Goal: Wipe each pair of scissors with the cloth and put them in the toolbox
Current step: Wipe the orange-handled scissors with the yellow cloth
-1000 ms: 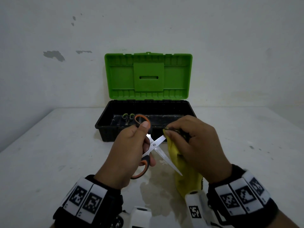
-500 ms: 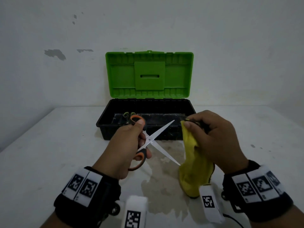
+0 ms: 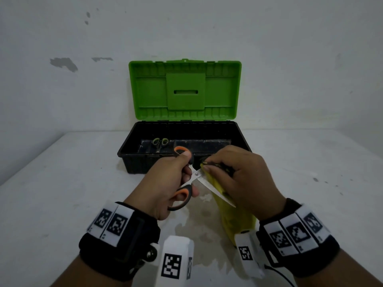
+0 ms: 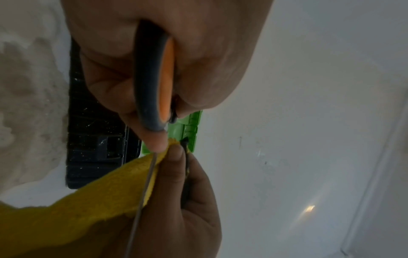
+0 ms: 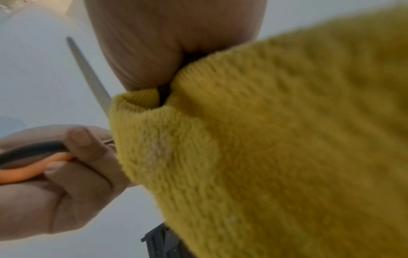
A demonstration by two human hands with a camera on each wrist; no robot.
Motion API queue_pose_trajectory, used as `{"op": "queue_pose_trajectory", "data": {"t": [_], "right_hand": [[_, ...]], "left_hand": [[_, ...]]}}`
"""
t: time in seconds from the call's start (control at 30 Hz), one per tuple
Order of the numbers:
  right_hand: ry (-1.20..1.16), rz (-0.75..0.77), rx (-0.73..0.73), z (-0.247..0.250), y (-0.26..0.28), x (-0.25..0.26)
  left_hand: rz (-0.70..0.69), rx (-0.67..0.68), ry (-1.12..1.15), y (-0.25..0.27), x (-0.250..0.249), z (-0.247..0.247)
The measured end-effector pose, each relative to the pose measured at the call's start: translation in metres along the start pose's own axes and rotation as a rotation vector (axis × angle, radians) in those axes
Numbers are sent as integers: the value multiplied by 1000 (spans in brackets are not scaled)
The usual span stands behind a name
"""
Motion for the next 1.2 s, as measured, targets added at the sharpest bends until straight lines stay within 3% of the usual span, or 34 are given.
{"op": "queue_pose_trajectory", "data": {"t": [0.07,0.23,0.37,0.73,0.83,0.93,1.07,1.2], "right_hand": [[-13,23,17,-1,0,3],[19,-23,-123,7,2,-7],[7,33,-74,-2,5,6],[110,-197,-188,16,8,-47],[161,-197,-207,24,5,-44],[132,-111,-166,26,-3,-23],[63,-31,11,8,-8,4],[78,-110,18,4,-5,-5]], "left_hand": [[3,0,9,0,0,0],[37,-6,43,-1,0,2],[15,4,50,-1,0,2],[-93,-15,-83,-2,4,6],[-138,-30,-116,-2,3,9],[-206,-48,-178,-1,-1,8],[-305,-40,-199,5,-9,2],[-430,-50,-214,10,-12,3]]}}
Point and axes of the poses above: each hand's wrist, its own y-axis away from the middle knuckle, its own z-axis out of the back of the hand, x = y × z, the point moved 5 cm from there along -y, towards the middle knuckle, and after that the axes turned 1 degree about -x, right-handed, at the moved point
